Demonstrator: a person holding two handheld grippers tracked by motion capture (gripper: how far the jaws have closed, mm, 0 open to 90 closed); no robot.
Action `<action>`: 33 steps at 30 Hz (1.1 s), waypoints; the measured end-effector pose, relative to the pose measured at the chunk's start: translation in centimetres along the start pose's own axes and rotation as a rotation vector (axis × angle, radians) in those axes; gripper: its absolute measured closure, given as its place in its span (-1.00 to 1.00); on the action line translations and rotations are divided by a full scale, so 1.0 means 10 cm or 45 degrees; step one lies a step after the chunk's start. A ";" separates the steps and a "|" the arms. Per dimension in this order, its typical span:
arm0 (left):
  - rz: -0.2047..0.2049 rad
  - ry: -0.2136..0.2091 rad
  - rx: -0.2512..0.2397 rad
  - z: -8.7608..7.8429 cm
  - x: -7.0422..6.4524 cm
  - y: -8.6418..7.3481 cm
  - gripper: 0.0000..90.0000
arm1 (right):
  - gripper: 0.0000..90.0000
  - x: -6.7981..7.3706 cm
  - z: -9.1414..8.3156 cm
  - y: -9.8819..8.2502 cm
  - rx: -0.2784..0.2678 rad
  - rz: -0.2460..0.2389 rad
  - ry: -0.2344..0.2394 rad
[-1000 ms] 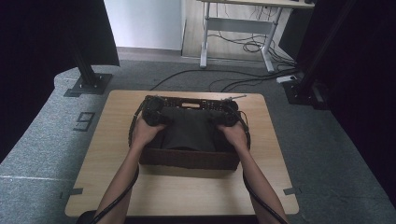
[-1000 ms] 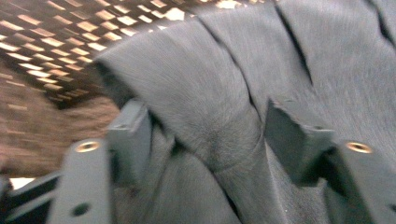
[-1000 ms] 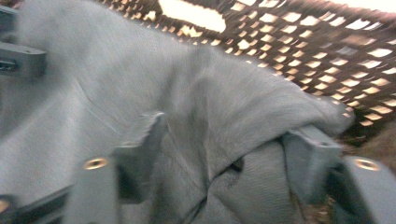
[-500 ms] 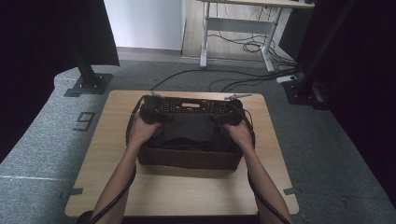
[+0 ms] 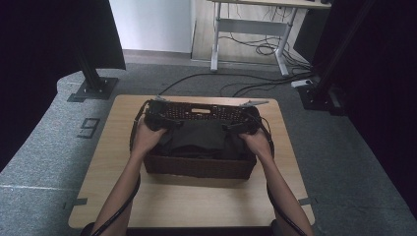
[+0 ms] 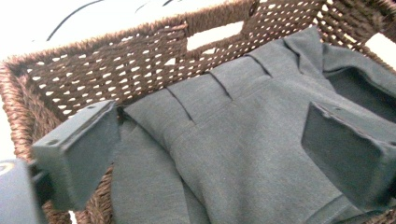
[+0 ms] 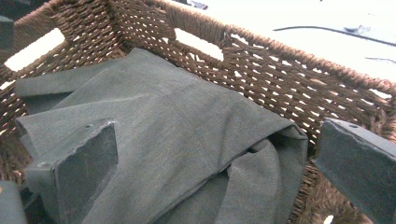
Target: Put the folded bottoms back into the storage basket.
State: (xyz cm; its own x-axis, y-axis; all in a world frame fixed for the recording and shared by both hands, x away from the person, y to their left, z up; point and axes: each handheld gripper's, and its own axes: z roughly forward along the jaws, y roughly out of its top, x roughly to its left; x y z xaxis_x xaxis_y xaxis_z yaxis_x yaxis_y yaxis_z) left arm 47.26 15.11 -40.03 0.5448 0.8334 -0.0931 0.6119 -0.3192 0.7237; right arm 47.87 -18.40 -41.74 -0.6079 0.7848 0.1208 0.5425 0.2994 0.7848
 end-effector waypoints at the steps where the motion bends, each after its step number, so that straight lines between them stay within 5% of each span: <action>1: 0.001 -0.009 -0.007 -0.01 -0.01 0.00 -0.95 | -1.00 0.01 -0.02 0.00 -0.001 -0.003 0.001; 11: 0.061 -0.058 -0.060 -0.13 -0.08 0.00 -1.00 | -1.00 0.07 -0.17 -0.01 -0.019 -0.052 0.004; 33: 0.144 -0.067 -0.092 -0.42 -0.18 -0.14 -1.00 | -1.00 0.13 -0.55 -0.15 -0.041 -0.159 -0.007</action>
State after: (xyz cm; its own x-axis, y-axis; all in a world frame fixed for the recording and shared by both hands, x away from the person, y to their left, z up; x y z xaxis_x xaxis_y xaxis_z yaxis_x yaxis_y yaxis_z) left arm 43.06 15.97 -37.99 0.6383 0.7686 -0.0424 0.5029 -0.3747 0.7789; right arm 43.05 -20.80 -39.38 -0.6666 0.7452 0.0176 0.4437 0.3776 0.8128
